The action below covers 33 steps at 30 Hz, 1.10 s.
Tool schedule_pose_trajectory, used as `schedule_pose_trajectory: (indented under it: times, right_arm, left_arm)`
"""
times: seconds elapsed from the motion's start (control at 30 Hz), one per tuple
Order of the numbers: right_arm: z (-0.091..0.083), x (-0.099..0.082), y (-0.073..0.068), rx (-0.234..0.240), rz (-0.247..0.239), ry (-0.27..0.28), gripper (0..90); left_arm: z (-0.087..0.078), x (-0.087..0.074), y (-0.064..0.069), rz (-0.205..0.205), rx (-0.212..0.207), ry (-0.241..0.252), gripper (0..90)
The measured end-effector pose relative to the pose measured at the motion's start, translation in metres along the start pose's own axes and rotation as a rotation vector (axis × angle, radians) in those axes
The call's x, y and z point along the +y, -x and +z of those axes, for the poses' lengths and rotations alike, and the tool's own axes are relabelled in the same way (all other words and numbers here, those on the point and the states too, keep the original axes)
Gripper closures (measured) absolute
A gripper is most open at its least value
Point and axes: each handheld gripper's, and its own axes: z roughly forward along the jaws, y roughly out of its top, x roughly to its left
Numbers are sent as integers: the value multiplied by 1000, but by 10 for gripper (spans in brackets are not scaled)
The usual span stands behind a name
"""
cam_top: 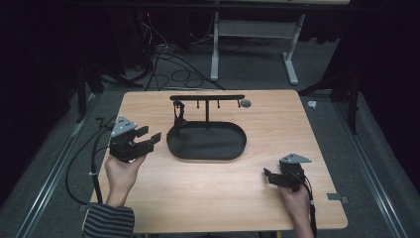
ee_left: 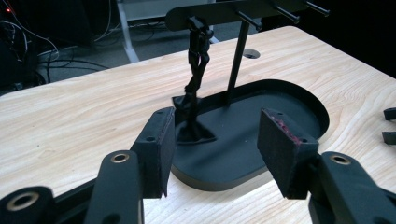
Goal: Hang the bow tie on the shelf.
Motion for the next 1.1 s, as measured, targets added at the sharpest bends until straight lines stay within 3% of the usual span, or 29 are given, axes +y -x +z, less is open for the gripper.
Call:
schedule_pose_trajectory:
  times: [0.7,0.83,1.1]
  right_arm:
    - [0,0,0,0,-2,0,288]
    - [0,0,0,0,-1,0,288]
    - [0,0,0,0,-2,1,288]
  left_arm:
    - [-1,-24,9,-24,-27,-9,464]
    - [-1,-29,10,-60,-70,-3,464]
    - [-2,-37,12,-73,-83,-3,463]
